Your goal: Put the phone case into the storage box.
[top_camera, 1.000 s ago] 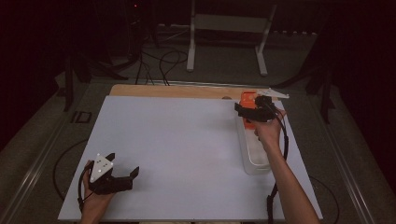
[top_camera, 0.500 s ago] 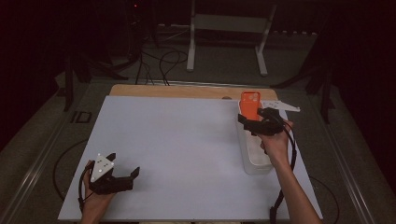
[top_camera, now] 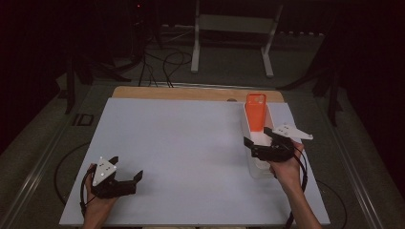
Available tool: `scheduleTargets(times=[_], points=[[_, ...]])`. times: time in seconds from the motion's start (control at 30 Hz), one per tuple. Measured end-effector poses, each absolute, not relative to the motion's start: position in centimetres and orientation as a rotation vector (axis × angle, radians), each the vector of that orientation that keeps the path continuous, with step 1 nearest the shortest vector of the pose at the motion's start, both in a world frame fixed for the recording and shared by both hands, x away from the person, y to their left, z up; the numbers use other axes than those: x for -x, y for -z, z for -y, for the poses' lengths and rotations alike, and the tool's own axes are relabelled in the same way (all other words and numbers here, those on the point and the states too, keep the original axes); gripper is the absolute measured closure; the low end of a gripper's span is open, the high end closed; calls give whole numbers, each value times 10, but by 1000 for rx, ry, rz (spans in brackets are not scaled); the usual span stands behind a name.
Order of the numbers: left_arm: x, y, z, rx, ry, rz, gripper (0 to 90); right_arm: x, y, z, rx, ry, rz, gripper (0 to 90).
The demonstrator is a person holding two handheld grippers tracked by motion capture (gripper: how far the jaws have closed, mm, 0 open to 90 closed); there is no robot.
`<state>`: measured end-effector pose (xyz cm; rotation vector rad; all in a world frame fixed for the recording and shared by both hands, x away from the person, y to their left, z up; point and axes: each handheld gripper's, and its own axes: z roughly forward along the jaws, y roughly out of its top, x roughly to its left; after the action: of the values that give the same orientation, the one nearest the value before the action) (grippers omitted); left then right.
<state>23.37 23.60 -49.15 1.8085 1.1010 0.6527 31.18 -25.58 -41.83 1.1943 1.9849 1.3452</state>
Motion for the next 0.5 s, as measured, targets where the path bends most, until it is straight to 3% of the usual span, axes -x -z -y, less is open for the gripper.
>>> scheduleTargets(times=[0.5], points=[[-233, 491, -235, -1803, -657, -1091, 5, -262, 448, 258, -1105, -1451, -1913, 104]])
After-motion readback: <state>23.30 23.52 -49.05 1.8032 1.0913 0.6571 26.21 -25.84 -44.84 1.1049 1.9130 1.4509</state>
